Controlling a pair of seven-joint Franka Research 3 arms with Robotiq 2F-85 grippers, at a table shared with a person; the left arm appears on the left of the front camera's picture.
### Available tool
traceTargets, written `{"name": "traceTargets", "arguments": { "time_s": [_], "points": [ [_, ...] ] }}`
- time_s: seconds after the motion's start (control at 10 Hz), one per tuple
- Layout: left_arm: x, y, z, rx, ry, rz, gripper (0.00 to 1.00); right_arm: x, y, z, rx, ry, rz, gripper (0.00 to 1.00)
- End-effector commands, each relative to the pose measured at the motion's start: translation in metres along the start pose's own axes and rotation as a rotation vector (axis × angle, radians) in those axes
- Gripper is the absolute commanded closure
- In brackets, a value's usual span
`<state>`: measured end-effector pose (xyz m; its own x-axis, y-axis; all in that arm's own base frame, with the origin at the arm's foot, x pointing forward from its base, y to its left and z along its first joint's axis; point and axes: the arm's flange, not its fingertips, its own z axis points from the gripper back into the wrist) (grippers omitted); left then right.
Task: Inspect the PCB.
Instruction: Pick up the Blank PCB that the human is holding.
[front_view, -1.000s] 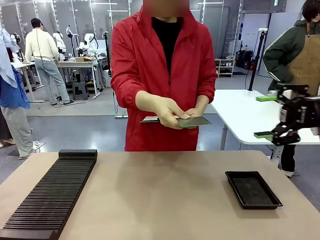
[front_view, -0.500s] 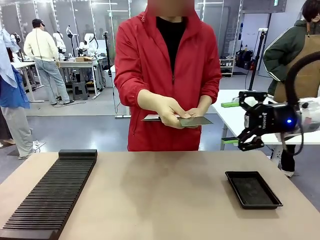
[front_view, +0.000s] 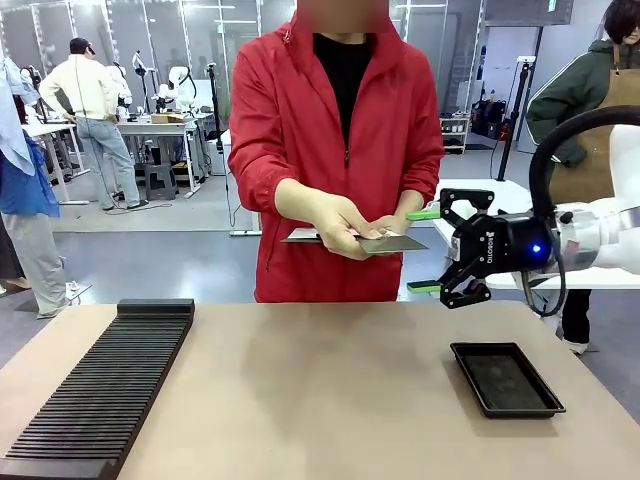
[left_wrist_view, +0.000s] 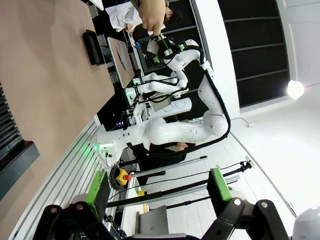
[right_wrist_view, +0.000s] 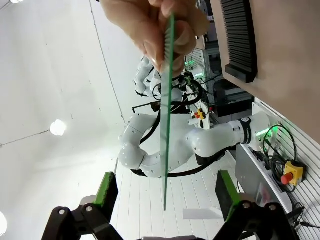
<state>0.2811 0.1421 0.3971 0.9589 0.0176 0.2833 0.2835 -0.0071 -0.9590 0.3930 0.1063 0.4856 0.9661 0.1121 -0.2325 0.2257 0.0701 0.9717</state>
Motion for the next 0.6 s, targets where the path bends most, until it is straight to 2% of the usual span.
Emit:
{"name": "traceTargets", "arguments": {
  "time_s": [0.0,0.1,0.2,0.3,0.4,0.5],
  "points": [
    [-0.0018,-0.0020,0.0009,0.005,0.007,-0.003,0.00,0.0087,0.0023,-0.0104,0.025,0.004,0.003,0.00],
    [-0.0018,-0.0020,0.0009,0.005,0.007,-0.003,0.00,0.0120,0.0021,-0.0130,0.024,0.006,0.001,0.00],
    [-0.0018,-0.0020,0.0009,0.005,0.007,-0.003,0.00,0.0125,0.0026,-0.0142,0.028,0.007,0.010,0.16],
    [-0.0018,-0.0020,0.0009,0.005,0.007,-0.003,0.00,0.0120,0.0030,-0.0153,0.025,0.010,0.007,0.19],
    [-0.0018,-0.0020,0.0009,0.005,0.007,-0.003,0.00,0.0121,0.0032,-0.0153,0.025,0.010,0.005,0.35],
    [-0.0018,-0.0020,0.0009,0.005,0.007,-0.003,0.00,0.0132,0.0032,-0.0145,0.036,0.006,0.007,0.39]
  ]
}}
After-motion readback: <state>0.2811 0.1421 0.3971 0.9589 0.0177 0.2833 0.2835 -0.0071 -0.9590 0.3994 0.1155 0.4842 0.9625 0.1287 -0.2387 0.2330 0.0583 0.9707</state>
